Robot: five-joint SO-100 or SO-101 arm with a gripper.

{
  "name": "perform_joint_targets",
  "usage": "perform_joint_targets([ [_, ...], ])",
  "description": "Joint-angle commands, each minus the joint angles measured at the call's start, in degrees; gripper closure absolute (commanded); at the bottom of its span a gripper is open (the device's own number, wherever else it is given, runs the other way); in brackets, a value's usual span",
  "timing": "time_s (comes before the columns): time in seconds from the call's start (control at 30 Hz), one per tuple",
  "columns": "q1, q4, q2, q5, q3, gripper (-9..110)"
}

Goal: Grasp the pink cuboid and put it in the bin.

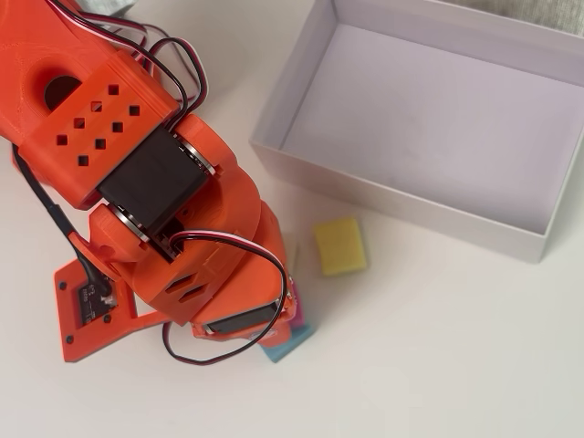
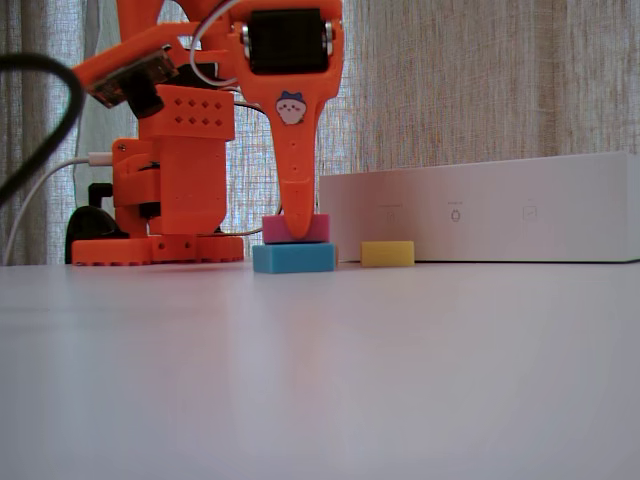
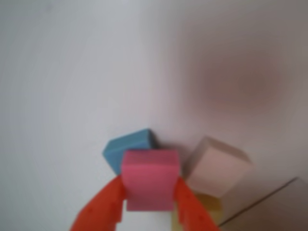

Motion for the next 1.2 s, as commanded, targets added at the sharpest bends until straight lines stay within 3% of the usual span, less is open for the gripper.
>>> perform_joint_targets([
  [0.0,0.26,3.78,5.01,-0.97,-3.78,110],
  [0.3,-4.39,13.89,16.61,-10.81,-31.82,110],
  [0.43,-11.16,15.21,17.31,-15.38,-39.20,110],
  [0.6,-27.33,18.11,18.19,-23.99,-39.81,110],
  [0.83,-44.65,15.56,19.60,-36.83,-23.20,110],
  [1.1,-44.38,2.81,21.71,-39.11,0.26,109],
  [1.17,-44.38,0.97,22.59,-39.11,2.81,101],
])
